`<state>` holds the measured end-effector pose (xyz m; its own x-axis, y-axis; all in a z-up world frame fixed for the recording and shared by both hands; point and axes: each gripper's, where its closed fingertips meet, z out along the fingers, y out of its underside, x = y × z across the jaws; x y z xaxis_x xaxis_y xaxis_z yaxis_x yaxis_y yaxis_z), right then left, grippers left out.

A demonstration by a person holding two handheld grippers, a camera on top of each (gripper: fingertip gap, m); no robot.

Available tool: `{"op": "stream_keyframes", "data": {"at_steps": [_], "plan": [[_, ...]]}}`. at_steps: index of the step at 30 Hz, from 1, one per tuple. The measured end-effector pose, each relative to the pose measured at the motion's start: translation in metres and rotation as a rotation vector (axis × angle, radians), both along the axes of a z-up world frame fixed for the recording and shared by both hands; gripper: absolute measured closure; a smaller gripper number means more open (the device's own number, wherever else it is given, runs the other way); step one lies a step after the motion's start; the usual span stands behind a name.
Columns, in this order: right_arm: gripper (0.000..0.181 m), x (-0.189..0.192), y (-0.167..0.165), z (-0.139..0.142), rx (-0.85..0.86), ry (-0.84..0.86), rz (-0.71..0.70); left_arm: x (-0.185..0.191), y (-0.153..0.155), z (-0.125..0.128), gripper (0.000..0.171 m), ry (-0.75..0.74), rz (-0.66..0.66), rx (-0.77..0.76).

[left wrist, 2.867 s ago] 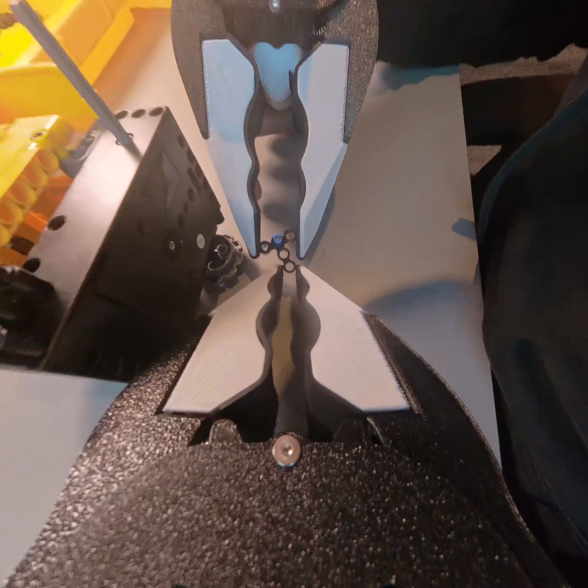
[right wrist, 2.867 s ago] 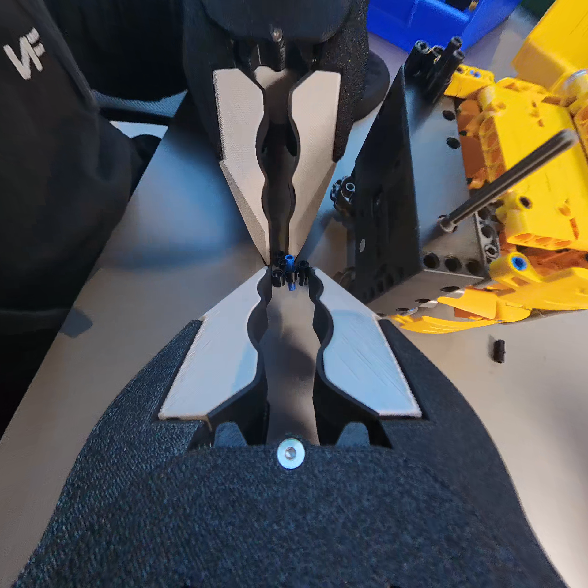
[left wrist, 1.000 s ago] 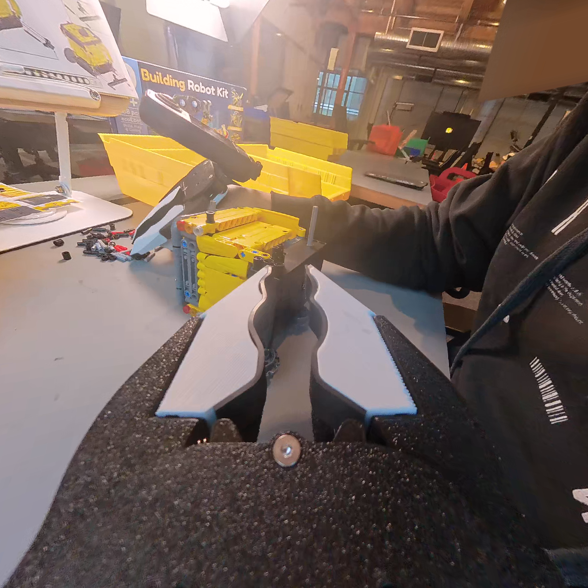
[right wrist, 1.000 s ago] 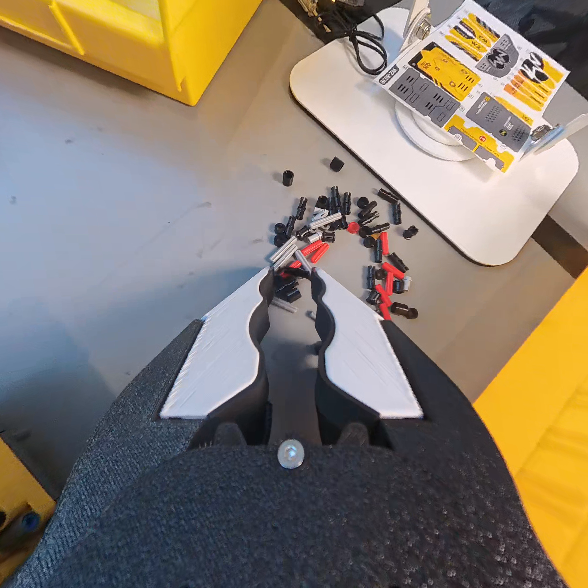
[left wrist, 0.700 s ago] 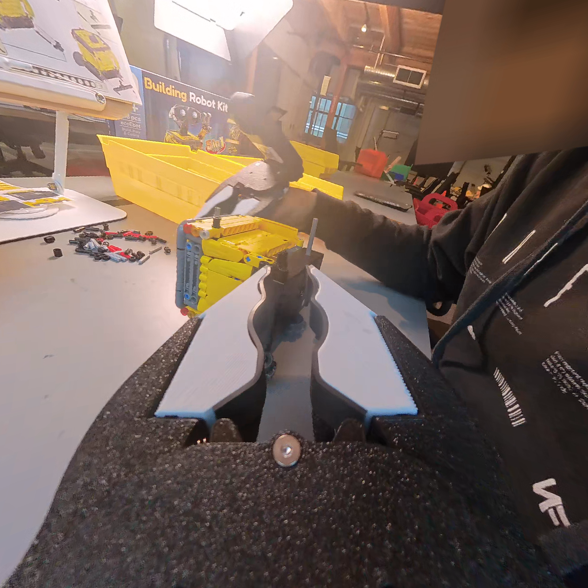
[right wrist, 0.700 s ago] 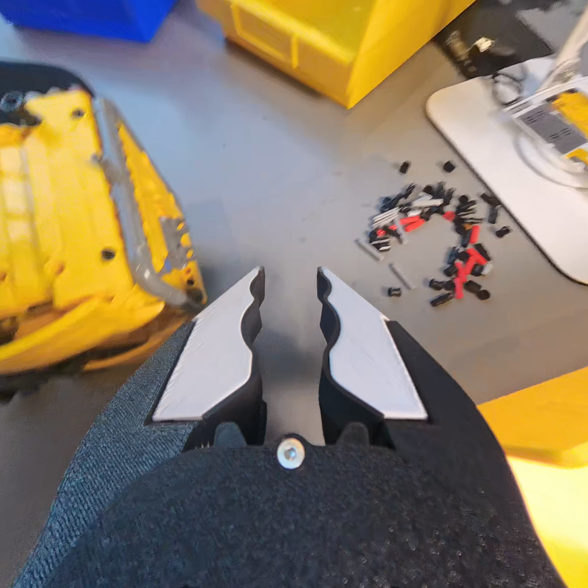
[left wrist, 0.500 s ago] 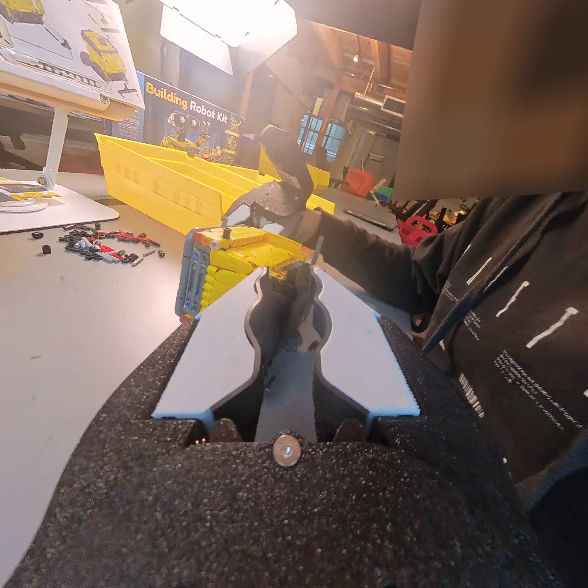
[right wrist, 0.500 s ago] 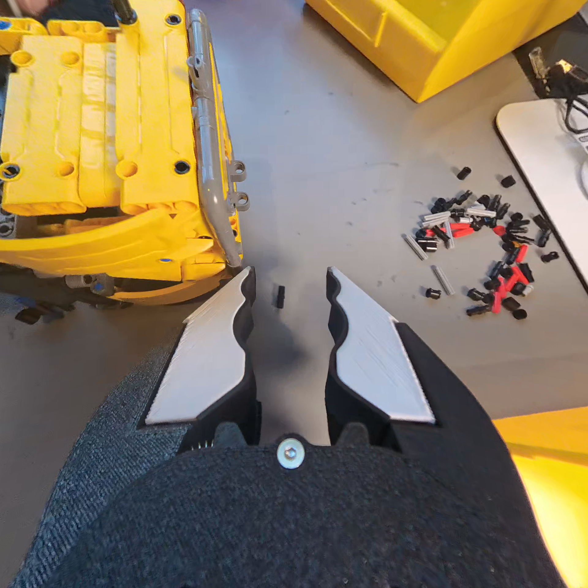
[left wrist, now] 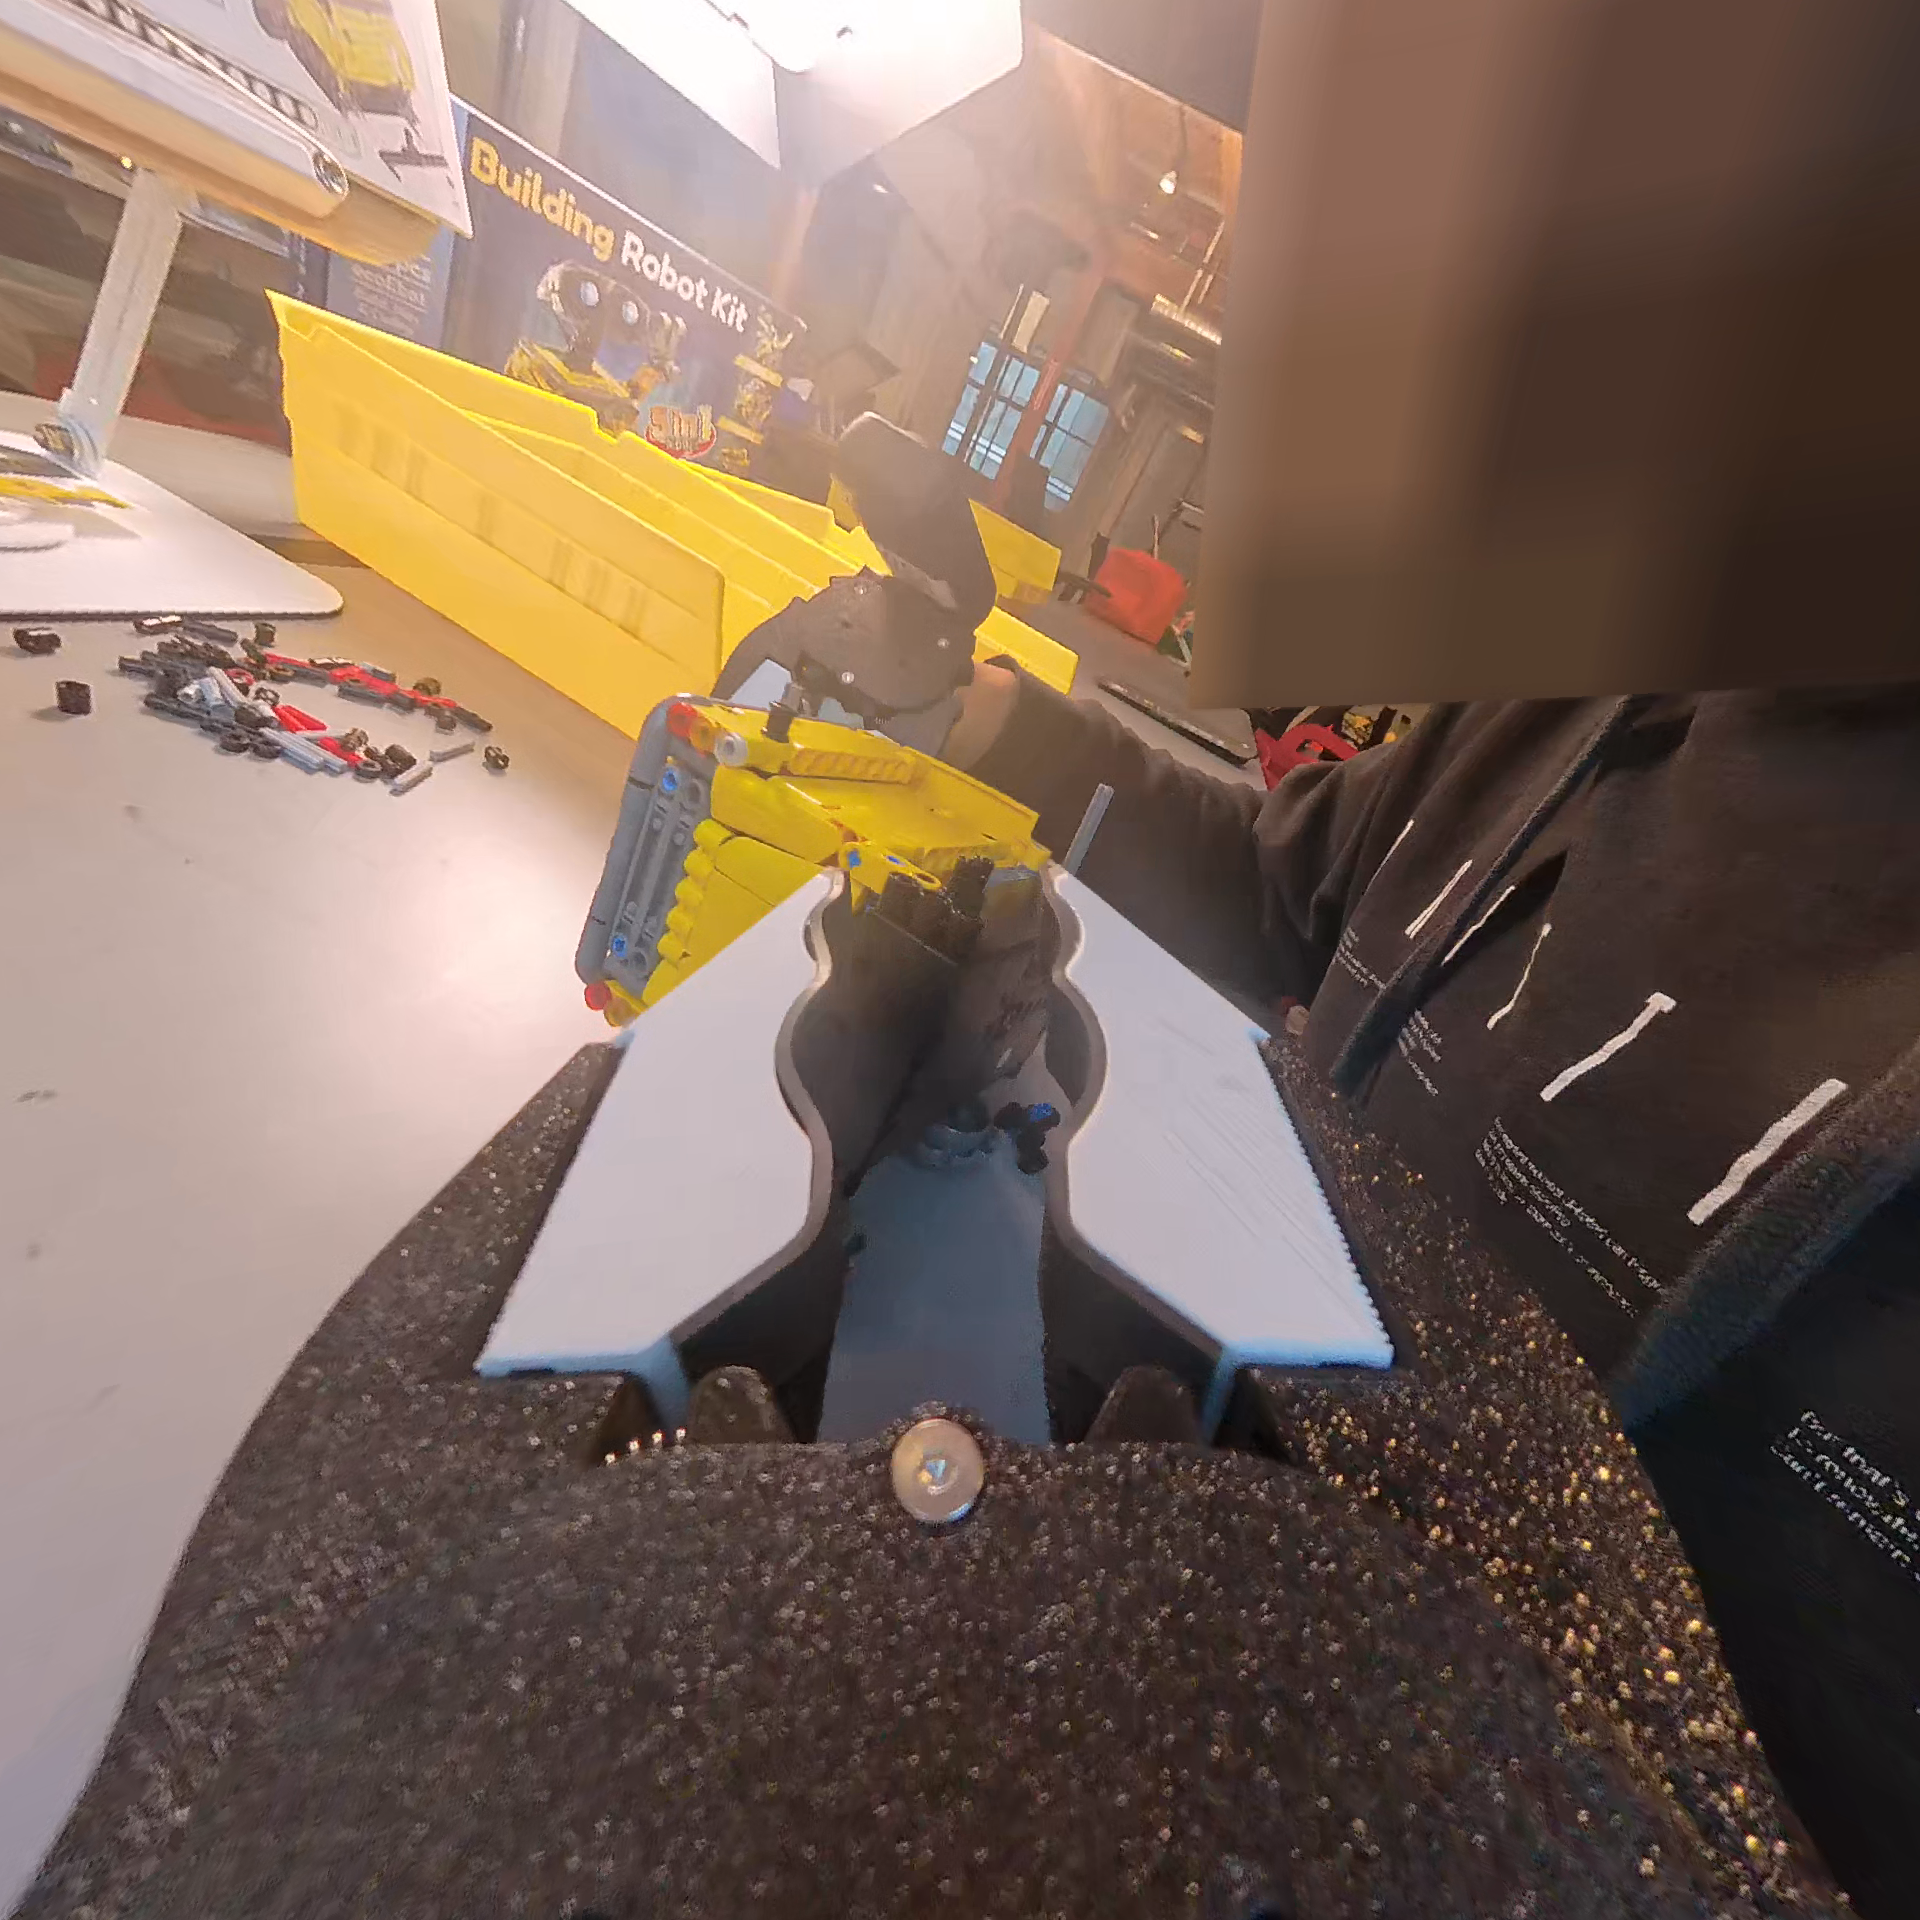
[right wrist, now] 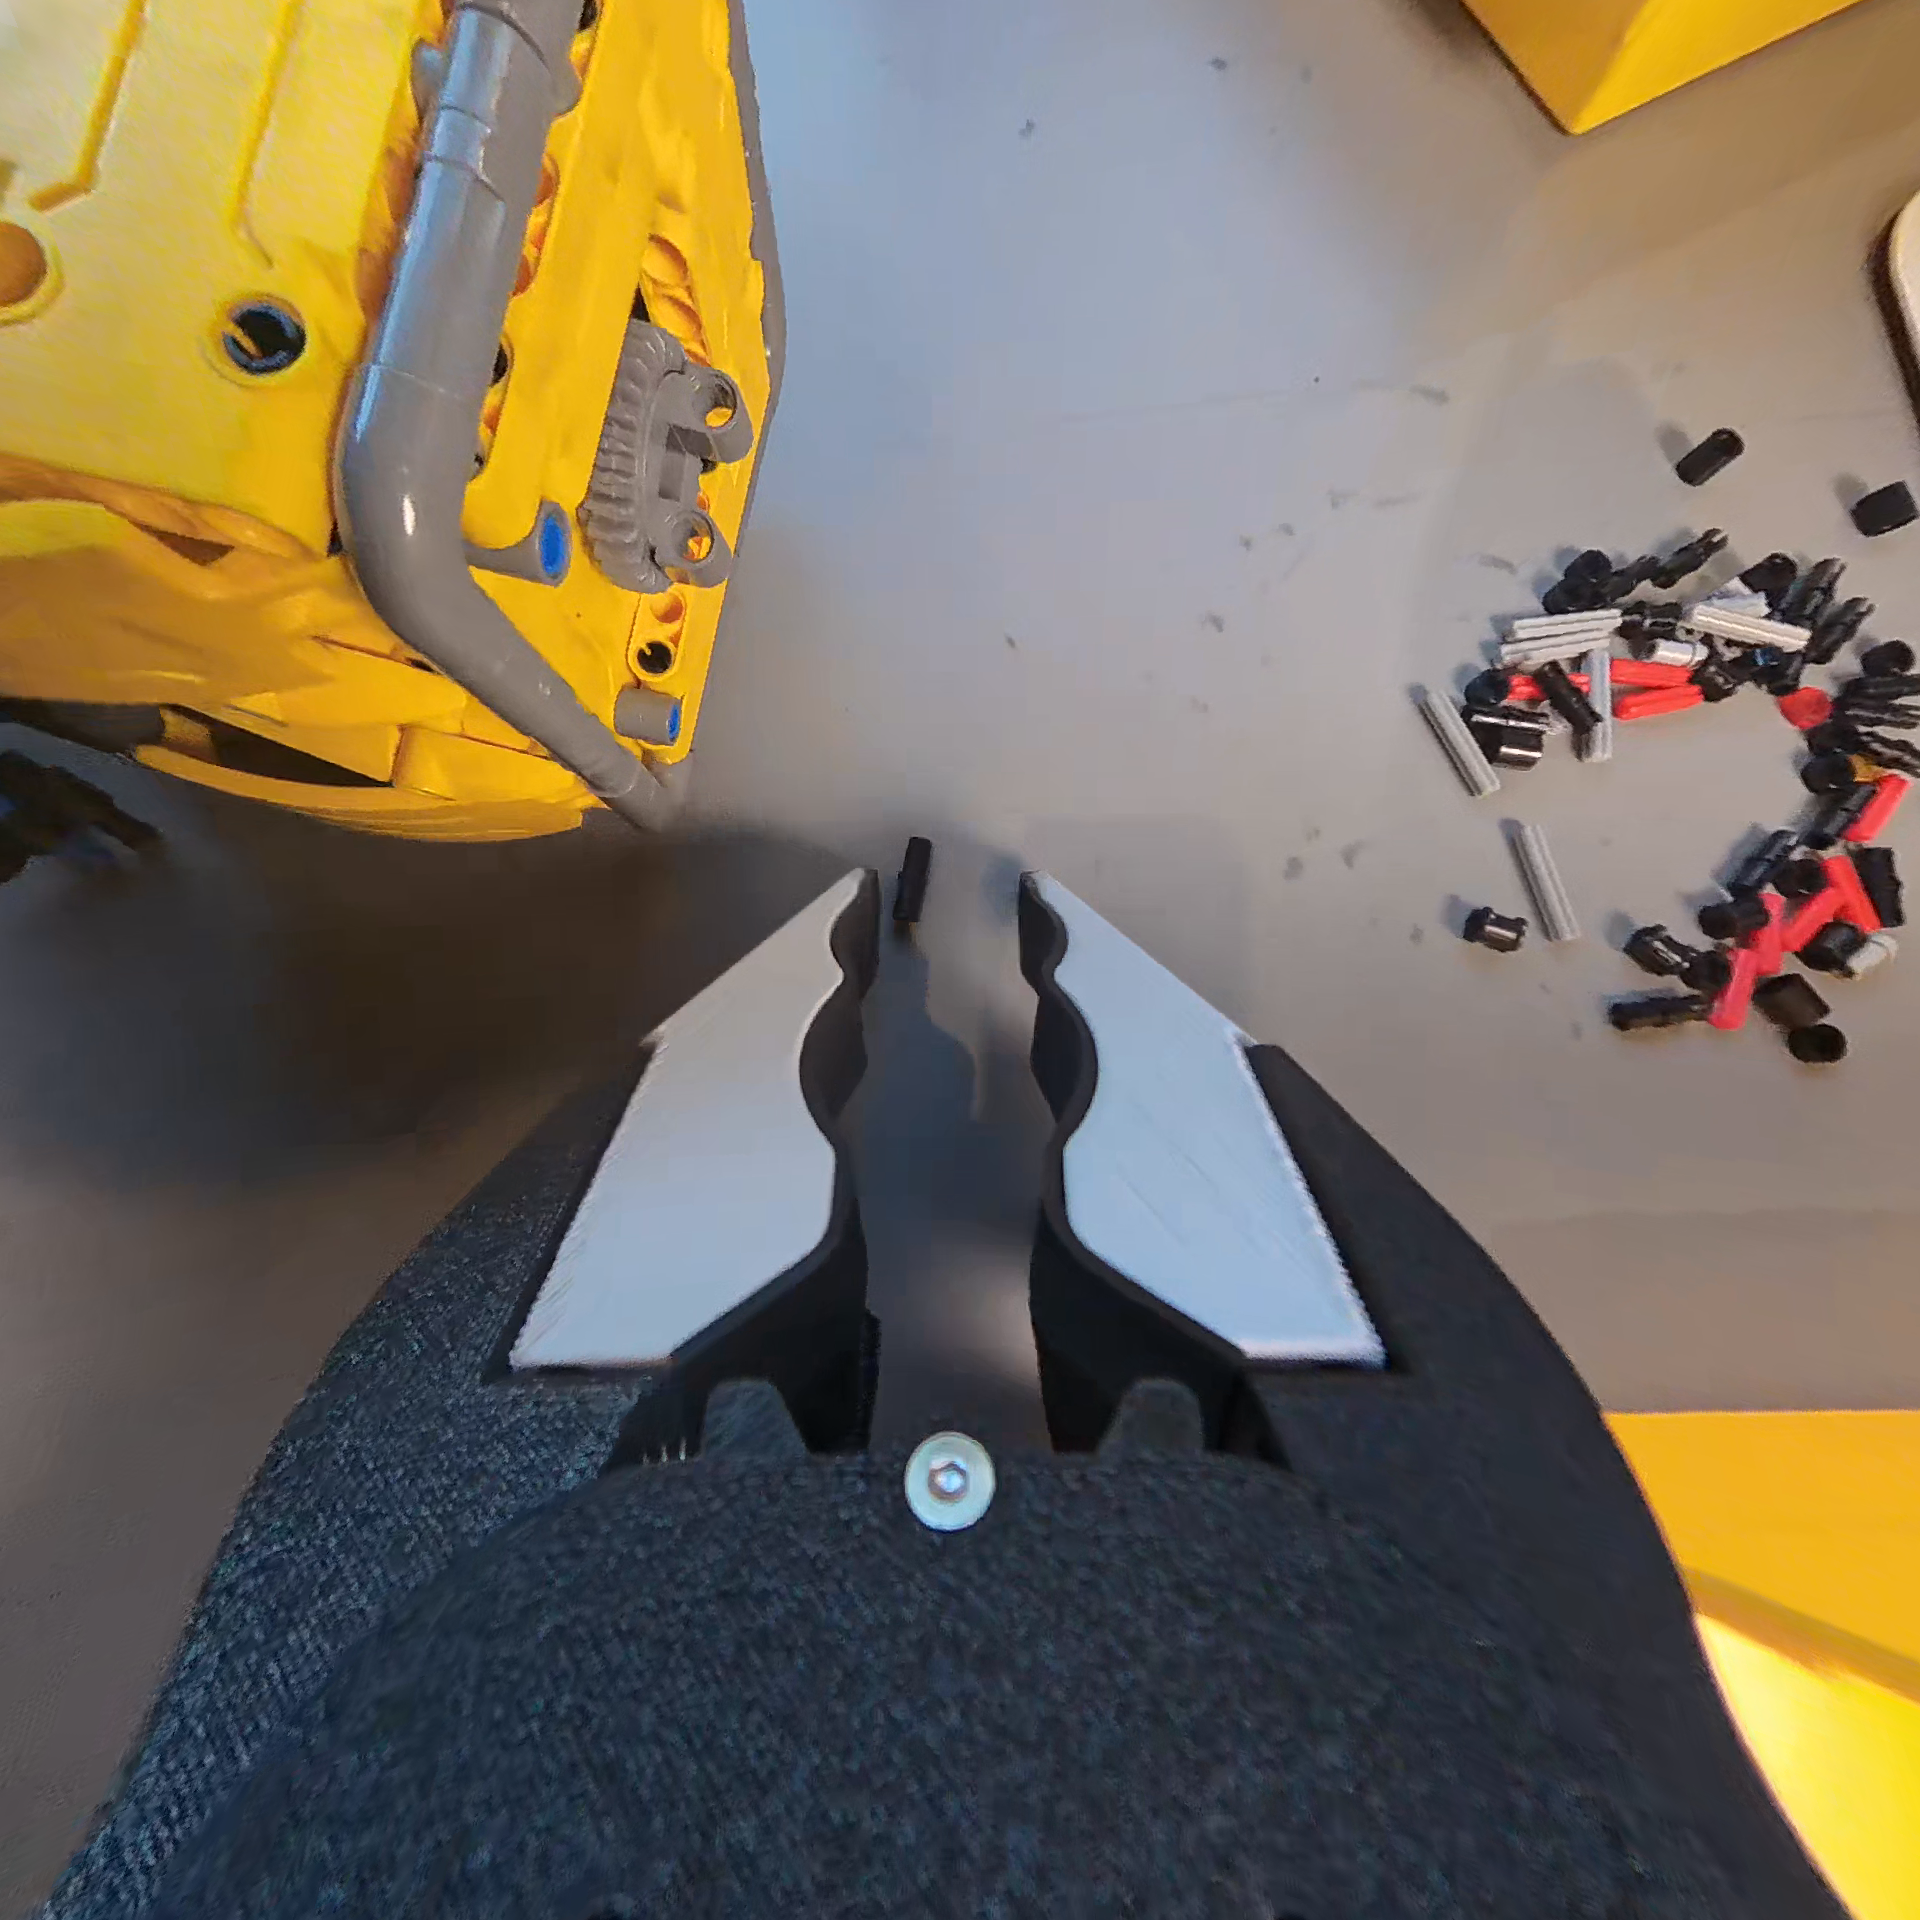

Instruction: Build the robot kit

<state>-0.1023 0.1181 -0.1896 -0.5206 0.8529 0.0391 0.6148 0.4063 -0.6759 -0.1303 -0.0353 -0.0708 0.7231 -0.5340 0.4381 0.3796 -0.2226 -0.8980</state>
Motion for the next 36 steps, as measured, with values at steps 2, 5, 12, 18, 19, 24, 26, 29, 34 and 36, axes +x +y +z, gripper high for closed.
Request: {"op": "stream_keyframes", "data": {"at_steps": [2, 5, 12, 18, 19, 24, 26, 29, 34, 36], "plan": [[0.166, 0.002, -0.003, -0.001, -0.002, -0.020, 0.012, 0.003, 0.002, -0.004, 0.137, 0.015, -0.010, -0.018], [0.177, 0.004, -0.006, -0.002, -0.004, -0.024, 0.021, 0.009, 0.003, -0.007, 0.136, 0.056, -0.017, -0.026], [0.177, 0.029, -0.020, 0.032, -0.063, 0.093, 0.026, 0.018, -0.004, -0.011, 0.138, 0.195, 0.009, -0.031], [0.177, 0.079, -0.059, 0.051, -0.108, 0.136, 0.022, 0.019, -0.013, -0.013, 0.143, 0.368, 0.098, -0.010], [0.177, 0.086, -0.070, 0.053, -0.124, 0.144, 0.027, 0.016, -0.014, -0.008, 0.148, 0.412, 0.146, 0.027], [0.177, 0.096, -0.128, 0.069, -0.143, 0.243, 0.083, 0.058, -0.024, 0.017, 0.159, 0.398, 0.065, 0.155], [0.177, 0.094, -0.146, 0.073, -0.123, 0.277, 0.102, 0.083, -0.022, 0.011, 0.154, 0.326, -0.029, 0.117], [0.177, 0.092, -0.167, 0.077, -0.115, 0.304, 0.124, 0.113, -0.020, -0.006, 0.153, 0.299, -0.116, 0.037], [0.177, 0.093, -0.185, 0.076, -0.096, 0.309, 0.137, 0.137, -0.026, -0.023, 0.162, 0.366, -0.159, 0.019], [0.176, 0.095, -0.188, 0.077, -0.094, 0.312, 0.134, 0.137, -0.028, -0.024, 0.166, 0.395, -0.140, 0.028]]}}
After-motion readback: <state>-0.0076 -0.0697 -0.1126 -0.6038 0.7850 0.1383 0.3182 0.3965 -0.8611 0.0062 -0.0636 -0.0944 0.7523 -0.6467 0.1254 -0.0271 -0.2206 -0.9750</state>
